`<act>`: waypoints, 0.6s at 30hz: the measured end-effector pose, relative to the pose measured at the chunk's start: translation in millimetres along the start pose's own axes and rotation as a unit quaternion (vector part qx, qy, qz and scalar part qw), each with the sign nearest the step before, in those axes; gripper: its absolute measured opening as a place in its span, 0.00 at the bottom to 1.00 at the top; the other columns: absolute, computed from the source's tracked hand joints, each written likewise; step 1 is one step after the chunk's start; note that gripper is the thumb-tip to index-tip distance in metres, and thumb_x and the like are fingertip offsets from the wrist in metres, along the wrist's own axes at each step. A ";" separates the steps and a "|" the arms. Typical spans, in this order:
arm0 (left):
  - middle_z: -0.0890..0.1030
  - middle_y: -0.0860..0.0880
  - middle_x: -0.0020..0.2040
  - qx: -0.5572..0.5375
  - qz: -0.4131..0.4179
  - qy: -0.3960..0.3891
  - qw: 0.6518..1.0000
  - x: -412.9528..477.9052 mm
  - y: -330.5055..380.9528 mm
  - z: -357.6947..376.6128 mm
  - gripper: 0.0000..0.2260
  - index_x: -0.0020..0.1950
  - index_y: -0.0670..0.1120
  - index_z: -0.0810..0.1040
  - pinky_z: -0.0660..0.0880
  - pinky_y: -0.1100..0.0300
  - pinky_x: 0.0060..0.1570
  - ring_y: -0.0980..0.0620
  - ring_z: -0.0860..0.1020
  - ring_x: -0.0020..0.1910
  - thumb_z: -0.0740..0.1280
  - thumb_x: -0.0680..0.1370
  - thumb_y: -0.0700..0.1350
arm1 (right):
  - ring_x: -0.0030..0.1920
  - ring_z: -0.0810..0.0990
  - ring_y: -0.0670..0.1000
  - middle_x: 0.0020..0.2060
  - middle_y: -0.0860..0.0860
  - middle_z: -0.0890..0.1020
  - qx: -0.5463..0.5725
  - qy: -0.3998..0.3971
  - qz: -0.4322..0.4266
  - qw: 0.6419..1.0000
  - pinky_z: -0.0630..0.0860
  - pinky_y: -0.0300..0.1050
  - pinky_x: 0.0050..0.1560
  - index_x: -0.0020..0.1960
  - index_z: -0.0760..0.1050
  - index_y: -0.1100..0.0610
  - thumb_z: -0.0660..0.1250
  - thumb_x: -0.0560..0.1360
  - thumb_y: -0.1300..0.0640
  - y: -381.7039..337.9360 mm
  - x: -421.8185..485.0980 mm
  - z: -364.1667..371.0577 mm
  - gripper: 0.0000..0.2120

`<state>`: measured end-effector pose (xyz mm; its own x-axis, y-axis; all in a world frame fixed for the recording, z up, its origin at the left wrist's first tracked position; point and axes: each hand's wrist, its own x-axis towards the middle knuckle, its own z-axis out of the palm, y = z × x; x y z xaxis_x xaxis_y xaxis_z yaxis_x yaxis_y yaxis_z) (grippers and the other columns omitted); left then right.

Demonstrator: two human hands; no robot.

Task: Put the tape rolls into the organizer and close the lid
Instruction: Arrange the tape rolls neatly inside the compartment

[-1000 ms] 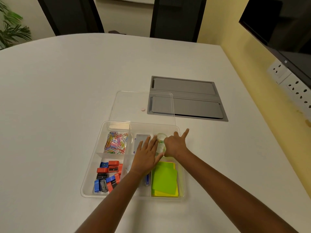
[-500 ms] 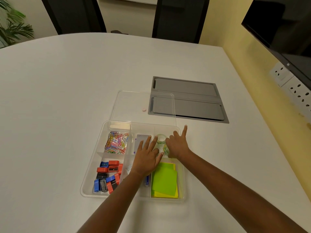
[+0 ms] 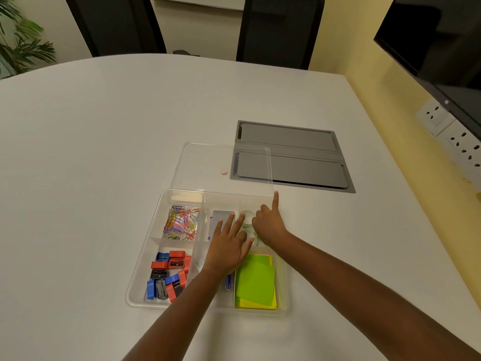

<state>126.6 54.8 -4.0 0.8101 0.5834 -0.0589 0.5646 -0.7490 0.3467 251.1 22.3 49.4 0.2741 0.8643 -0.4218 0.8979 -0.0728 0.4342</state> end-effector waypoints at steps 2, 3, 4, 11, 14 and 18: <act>0.49 0.48 0.78 0.001 0.002 0.003 1.000 0.1 -0.4 0.1 0.19 0.60 0.47 0.72 0.40 0.50 0.74 0.48 0.44 0.77 0.48 0.80 0.54 | 0.71 0.63 0.57 0.65 0.55 0.74 0.043 -0.037 0.003 0.998 0.41 0.73 0.70 0.65 0.71 0.55 0.65 0.75 0.46 5.3 0.2 -0.4 0.22; 0.49 0.48 0.78 0.001 0.002 0.004 1.000 0.2 -0.7 0.2 0.19 0.61 0.47 0.72 0.40 0.50 0.74 0.48 0.44 0.77 0.48 0.80 0.54 | 0.72 0.62 0.57 0.66 0.55 0.73 0.067 -0.056 0.004 0.996 0.41 0.74 0.69 0.67 0.69 0.55 0.64 0.74 0.43 7.5 0.2 -0.4 0.26; 0.49 0.48 0.78 0.002 0.003 0.006 1.000 0.2 -0.9 0.4 0.19 0.62 0.47 0.71 0.41 0.50 0.74 0.48 0.44 0.77 0.48 0.80 0.54 | 0.72 0.62 0.57 0.67 0.56 0.72 0.092 -0.067 0.005 0.993 0.42 0.74 0.69 0.68 0.67 0.55 0.64 0.74 0.41 9.2 0.3 -0.3 0.28; 0.50 0.49 0.78 0.009 0.005 0.009 1.000 0.6 -1.4 2.1 0.20 0.65 0.47 0.69 0.42 0.50 0.74 0.48 0.45 0.77 0.48 0.80 0.54 | 0.65 0.71 0.57 0.61 0.56 0.76 0.210 -0.002 0.021 0.977 0.44 0.72 0.71 0.64 0.69 0.58 0.64 0.76 0.48 11.4 0.6 8.5 0.21; 0.50 0.49 0.78 0.011 0.006 0.010 1.000 0.9 -1.8 2.8 0.20 0.67 0.47 0.67 0.42 0.50 0.74 0.48 0.45 0.77 0.48 0.80 0.54 | 0.62 0.74 0.56 0.59 0.56 0.78 0.208 0.012 0.022 0.978 0.44 0.70 0.72 0.63 0.70 0.57 0.65 0.75 0.50 9.9 1.6 10.5 0.19; 0.50 0.49 0.78 0.009 0.003 0.008 1.000 1.3 -1.9 3.7 0.21 0.69 0.47 0.66 0.42 0.51 0.74 0.48 0.46 0.77 0.48 0.80 0.54 | 0.63 0.74 0.56 0.60 0.56 0.78 0.189 0.029 0.007 0.981 0.45 0.69 0.72 0.63 0.70 0.57 0.65 0.76 0.50 10.8 1.6 12.9 0.19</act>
<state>127.1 55.9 -8.2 0.8112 0.5833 -0.0412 0.5622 -0.7585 0.3294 265.7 16.5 43.2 0.2764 0.8877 -0.3682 0.9610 -0.2546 0.1075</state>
